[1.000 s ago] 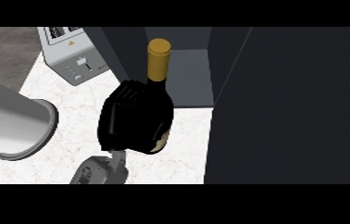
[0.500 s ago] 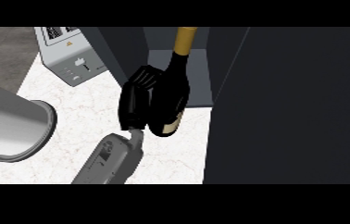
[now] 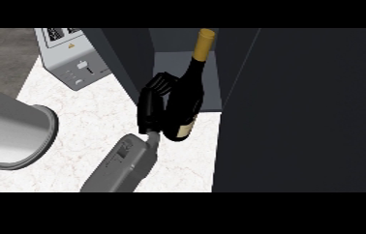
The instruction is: Pick up the wine, place it into the cabinet and close the cabinet
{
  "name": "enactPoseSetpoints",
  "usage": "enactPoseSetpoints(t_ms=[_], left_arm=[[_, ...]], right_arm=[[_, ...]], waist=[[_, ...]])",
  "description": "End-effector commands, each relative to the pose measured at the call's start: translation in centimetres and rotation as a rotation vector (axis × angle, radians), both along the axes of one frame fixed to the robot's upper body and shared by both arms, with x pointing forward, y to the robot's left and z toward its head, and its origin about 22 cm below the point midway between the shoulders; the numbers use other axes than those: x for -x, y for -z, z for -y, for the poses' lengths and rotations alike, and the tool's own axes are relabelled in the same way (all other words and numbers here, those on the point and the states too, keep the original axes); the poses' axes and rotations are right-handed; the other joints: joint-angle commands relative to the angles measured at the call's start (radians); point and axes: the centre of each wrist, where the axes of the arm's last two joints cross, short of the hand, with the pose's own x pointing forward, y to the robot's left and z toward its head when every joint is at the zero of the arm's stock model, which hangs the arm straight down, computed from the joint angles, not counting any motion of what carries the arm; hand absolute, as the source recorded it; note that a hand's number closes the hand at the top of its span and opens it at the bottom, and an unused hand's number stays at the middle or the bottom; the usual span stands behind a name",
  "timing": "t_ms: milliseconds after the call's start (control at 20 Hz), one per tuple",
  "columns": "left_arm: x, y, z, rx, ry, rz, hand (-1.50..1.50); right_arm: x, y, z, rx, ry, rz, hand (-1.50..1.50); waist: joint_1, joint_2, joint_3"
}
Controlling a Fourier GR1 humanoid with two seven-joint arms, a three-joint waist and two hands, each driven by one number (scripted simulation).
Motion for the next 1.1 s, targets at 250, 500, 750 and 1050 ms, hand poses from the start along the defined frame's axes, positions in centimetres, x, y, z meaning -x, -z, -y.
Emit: enactPoseSetpoints(t_ms=[250, 500, 750, 1050], left_arm=[[0.7, 3.7, 0.4, 0.011, -0.031, -0.01, 1.5], [-2.6, 3.4, -0.6, 0.072, -0.066, -0.041, 1.5], [-3.2, 2.5, 0.3, 0.066, -0.041, -0.049, 1.5], [-5.2, 2.5, -0.1, 0.061, -0.077, -0.066, 1.5]], right_arm=[[3.0, -2.5, 0.5, -0.086, -0.046, 0.038, -1.5], [3.4, -3.2, 0.6, -0.065, -0.083, 0.054, -1.5], [4.0, -2.7, 0.8, -0.085, -0.047, 0.047, -1.5], [2.8, -2.6, 0.6, -0.083, -0.089, 0.04, -1.5]], waist=[[0.003, 0.001, -0.001], [-0.012, 0.005, -0.001], [-0.001, -0.001, 0.0], [-0.012, 0.005, 0.0]])
